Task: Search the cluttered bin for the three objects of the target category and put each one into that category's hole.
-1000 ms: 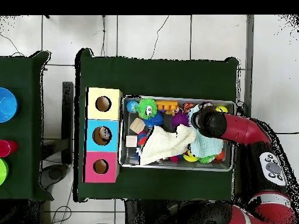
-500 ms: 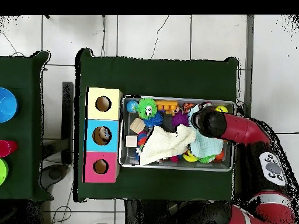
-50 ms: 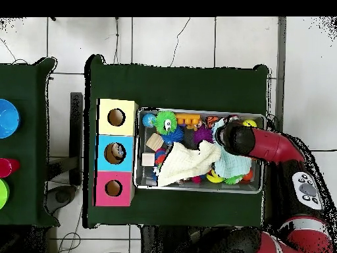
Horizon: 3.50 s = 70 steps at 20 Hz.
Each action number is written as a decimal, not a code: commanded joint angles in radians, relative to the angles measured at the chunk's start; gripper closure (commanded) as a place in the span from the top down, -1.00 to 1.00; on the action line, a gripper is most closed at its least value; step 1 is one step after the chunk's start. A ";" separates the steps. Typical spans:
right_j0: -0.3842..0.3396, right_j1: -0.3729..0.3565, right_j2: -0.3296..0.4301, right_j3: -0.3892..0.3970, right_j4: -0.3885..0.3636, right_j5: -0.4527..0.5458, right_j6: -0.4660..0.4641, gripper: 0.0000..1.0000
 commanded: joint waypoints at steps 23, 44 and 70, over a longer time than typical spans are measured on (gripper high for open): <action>0.097 -0.151 0.020 0.124 -0.009 0.033 -0.042 -1.00; 0.146 -0.225 0.033 0.249 0.132 0.120 0.036 -1.00; 0.396 -0.260 -0.080 0.450 0.490 0.025 0.333 -1.00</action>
